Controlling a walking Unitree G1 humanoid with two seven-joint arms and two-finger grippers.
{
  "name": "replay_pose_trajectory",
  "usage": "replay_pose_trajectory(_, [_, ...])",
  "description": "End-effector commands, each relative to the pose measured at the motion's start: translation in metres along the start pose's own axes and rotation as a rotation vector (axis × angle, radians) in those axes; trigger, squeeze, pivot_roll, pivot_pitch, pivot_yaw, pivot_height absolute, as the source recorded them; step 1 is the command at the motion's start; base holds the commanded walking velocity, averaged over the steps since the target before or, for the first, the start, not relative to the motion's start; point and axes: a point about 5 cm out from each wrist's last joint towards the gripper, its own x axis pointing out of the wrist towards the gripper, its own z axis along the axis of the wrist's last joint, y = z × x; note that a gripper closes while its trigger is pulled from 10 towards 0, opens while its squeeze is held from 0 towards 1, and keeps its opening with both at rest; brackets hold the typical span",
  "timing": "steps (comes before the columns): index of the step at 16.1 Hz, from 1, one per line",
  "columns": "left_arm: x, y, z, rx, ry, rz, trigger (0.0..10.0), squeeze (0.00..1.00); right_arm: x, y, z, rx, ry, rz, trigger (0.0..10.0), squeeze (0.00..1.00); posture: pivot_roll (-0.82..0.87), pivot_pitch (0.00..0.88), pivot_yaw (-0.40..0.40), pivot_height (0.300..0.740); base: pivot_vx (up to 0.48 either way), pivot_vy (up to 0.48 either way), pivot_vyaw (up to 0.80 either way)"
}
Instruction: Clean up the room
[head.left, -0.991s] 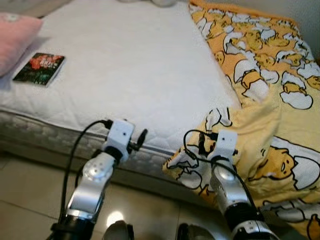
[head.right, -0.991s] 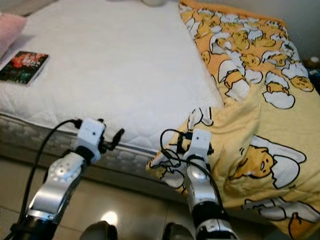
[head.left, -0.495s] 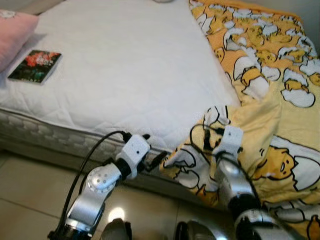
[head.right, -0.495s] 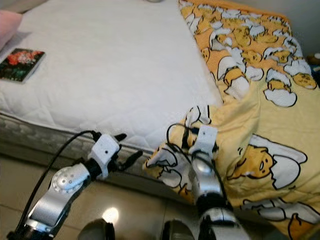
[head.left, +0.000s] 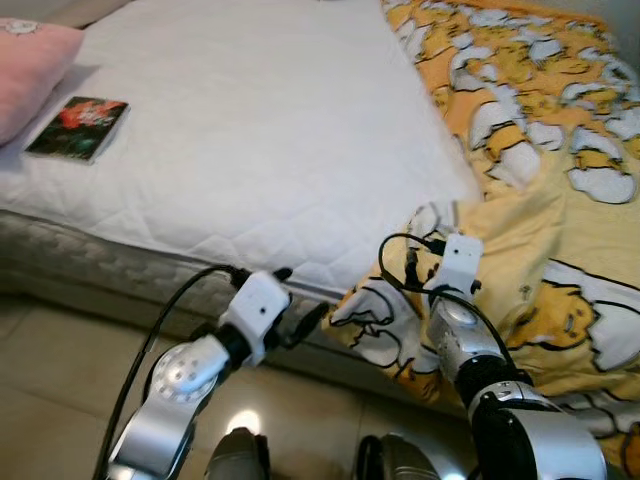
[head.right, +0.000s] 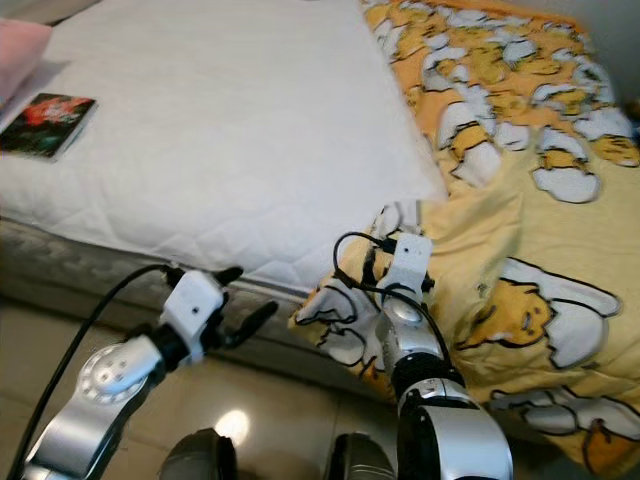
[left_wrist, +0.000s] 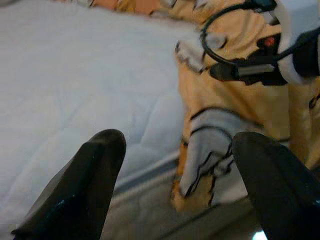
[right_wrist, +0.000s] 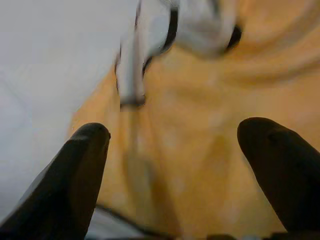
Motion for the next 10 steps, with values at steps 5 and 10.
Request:
replay_pose_trajectory(5, [-0.016, 0.005, 0.003, -0.020, 0.047, 0.028, 10.0, 0.00, -0.004, -0.006, -0.029, 0.054, 0.194, -0.028, 10.0, 0.00, 0.28, 0.247, 0.008, 0.699, 0.000, 0.000, 0.00])
replay_pose_trajectory(10, [-0.014, 0.000, 0.007, -0.031, 0.039, 0.005, 10.0, 0.00, -0.006, 0.011, -0.030, 0.027, 0.195, 0.059, 0.0, 0.00, 0.27, 0.247, 0.007, 0.699, 0.000, 0.000, 0.00])
